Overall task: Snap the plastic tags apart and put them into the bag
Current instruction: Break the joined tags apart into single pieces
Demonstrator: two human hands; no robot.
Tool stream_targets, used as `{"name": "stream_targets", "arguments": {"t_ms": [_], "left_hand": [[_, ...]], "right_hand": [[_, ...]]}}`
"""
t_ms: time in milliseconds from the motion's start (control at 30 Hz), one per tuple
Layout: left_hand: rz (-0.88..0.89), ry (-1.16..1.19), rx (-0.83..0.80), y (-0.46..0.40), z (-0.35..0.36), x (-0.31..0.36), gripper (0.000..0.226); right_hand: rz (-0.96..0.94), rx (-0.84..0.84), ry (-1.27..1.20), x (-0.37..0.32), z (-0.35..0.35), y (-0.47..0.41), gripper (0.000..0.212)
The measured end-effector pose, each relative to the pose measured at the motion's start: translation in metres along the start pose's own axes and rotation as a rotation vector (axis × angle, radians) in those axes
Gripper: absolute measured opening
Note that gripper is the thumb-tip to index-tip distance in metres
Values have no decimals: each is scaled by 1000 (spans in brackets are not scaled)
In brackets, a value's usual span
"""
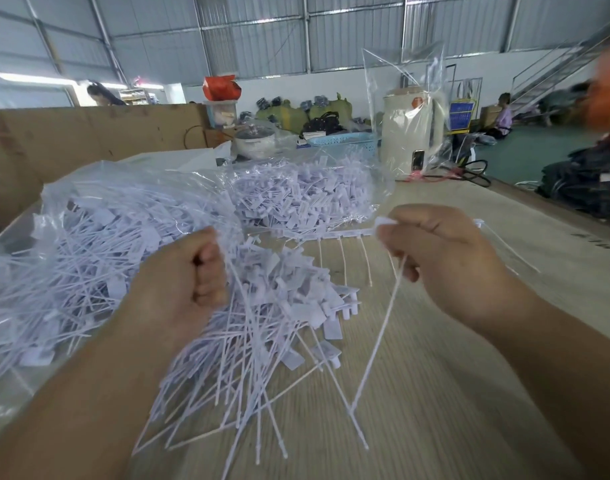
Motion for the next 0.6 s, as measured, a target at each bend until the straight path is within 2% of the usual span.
{"name": "stream_targets", "arguments": {"t_ms": [67, 167, 200, 267, 300, 400, 600], "left_hand": [[14, -45, -15, -5, -6, 8, 51], [-29, -333, -206, 4, 18, -7, 52], [28, -549, -236, 7, 22, -8, 52], [274, -963, -189, 8, 24, 5, 54], [390, -1063, -144, 10, 26, 14, 55], [553, -1157, -51, 11, 23, 25, 57], [577, -1240, 52, 8, 17, 24, 37]], "right_hand": [[50, 21, -77, 6, -6, -3, 36], [124, -145, -99, 18, 20, 1, 35], [134, -199, -94, 20, 30, 4, 36], [116, -264, -38, 21, 41, 9, 39], [96, -282, 2, 21, 45, 10, 39], [69, -271, 93, 26, 51, 12, 39], [-11, -116, 382, 33, 56, 9, 40]]}}
Point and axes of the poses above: each hand's wrist, its own y-axis away from the middle knuckle, its own z-axis out of the palm, x = y × z, the point moved 9 cm from there along -y, towards the middle knuckle, and after that the axes turned 5 degrees about z, right-handed, at the moved point
